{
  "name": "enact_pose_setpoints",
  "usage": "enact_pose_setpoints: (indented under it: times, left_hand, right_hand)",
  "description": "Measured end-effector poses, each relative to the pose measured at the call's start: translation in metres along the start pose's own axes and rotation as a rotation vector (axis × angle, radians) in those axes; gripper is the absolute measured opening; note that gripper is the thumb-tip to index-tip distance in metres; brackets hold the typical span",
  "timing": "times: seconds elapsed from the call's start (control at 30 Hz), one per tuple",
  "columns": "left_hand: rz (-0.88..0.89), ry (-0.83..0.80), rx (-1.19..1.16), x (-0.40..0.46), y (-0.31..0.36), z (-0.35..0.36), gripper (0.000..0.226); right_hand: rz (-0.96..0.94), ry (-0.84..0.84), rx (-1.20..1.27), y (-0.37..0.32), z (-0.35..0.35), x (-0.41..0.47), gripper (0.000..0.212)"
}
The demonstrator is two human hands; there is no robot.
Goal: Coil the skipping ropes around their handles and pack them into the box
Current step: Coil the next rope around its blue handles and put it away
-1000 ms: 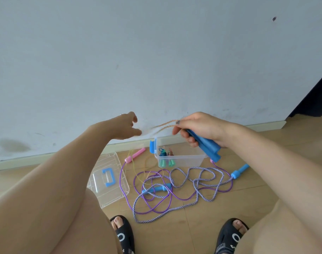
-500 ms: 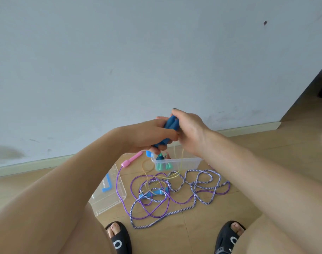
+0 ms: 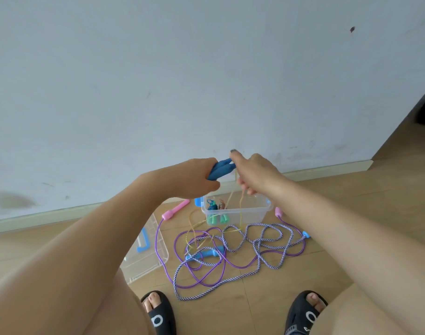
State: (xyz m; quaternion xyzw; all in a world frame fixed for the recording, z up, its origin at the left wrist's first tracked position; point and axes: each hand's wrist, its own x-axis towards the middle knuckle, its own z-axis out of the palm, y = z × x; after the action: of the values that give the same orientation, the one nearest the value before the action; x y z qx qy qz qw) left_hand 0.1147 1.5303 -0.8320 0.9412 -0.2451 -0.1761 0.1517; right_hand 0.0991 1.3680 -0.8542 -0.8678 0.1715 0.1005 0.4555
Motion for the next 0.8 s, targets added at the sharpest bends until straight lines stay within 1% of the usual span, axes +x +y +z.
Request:
enact_pose_setpoints:
  times: [0.03, 0.07, 0.1, 0.13, 0.17, 0.2, 0.23, 0.27, 0.3, 0.37, 0.43, 0.53, 0.6, 0.67, 0.7, 0.8]
  left_hand:
    - [0.009, 0.01, 0.015, -0.001, -0.003, -0.001, 0.017]
    - [0.018, 0.012, 0.024, -0.001, -0.006, -0.003, 0.015]
    - [0.027, 0.006, 0.027, -0.002, -0.008, -0.004, 0.014]
    - [0.04, -0.002, 0.022, -0.003, -0.008, -0.005, 0.014]
    - [0.054, -0.009, 0.007, -0.004, -0.008, -0.006, 0.013]
    - [0.071, -0.011, -0.014, -0.004, -0.008, -0.008, 0.011]
    - [0.083, -0.014, -0.03, -0.005, -0.008, -0.009, 0.01]
    - [0.087, -0.017, -0.035, -0.005, -0.009, -0.01, 0.009]
    - [0.082, -0.02, -0.027, -0.005, -0.009, -0.01, 0.01]
    - [0.052, 0.005, -0.004, -0.005, -0.009, -0.008, 0.021]
    - [0.028, 0.08, 0.044, -0.004, -0.006, -0.004, 0.029]
    - [0.001, 0.208, 0.16, -0.001, -0.002, 0.0, 0.029]
    - [-0.007, 0.255, 0.228, 0.002, -0.003, -0.001, 0.029]
    - [0.007, 0.245, 0.246, 0.004, -0.005, -0.005, 0.03]
    - [0.009, 0.226, 0.218, 0.005, -0.006, -0.008, 0.031]
    - [-0.04, 0.142, 0.026, 0.008, -0.008, -0.011, 0.033]
  right_hand:
    - [-0.062, 0.139, -0.114, 0.002, -0.002, 0.001, 0.052]
    - [-0.152, 0.237, -0.136, 0.002, -0.004, 0.0, 0.051]
    - [-0.255, 0.255, -0.09, 0.0, -0.006, -0.001, 0.046]
    - [-0.35, 0.199, -0.015, -0.002, -0.008, -0.002, 0.038]
    - [-0.414, 0.097, 0.039, -0.005, -0.009, -0.004, 0.032]
    - [-0.45, -0.007, 0.031, -0.005, -0.008, -0.005, 0.033]
    - [-0.468, -0.076, -0.016, -0.005, -0.008, -0.007, 0.037]
    - [-0.481, -0.098, -0.065, -0.003, -0.008, -0.007, 0.042]
    - [-0.494, -0.084, -0.093, -0.002, -0.007, -0.006, 0.044]
    - [-0.503, -0.031, -0.09, 0.001, -0.007, -0.004, 0.045]
    - [-0.488, 0.008, -0.074, 0.001, -0.005, -0.002, 0.047]
    - [-0.469, 0.07, -0.076, -0.002, -0.001, -0.001, 0.051]
    - [-0.46, 0.075, -0.064, -0.002, 0.0, 0.0, 0.051]
    - [-0.443, 0.049, -0.003, -0.002, -0.003, 0.001, 0.049]
    - [-0.437, 0.039, 0.034, -0.002, -0.005, 0.001, 0.047]
    - [-0.479, 0.078, 0.066, -0.002, -0.006, 0.001, 0.04]
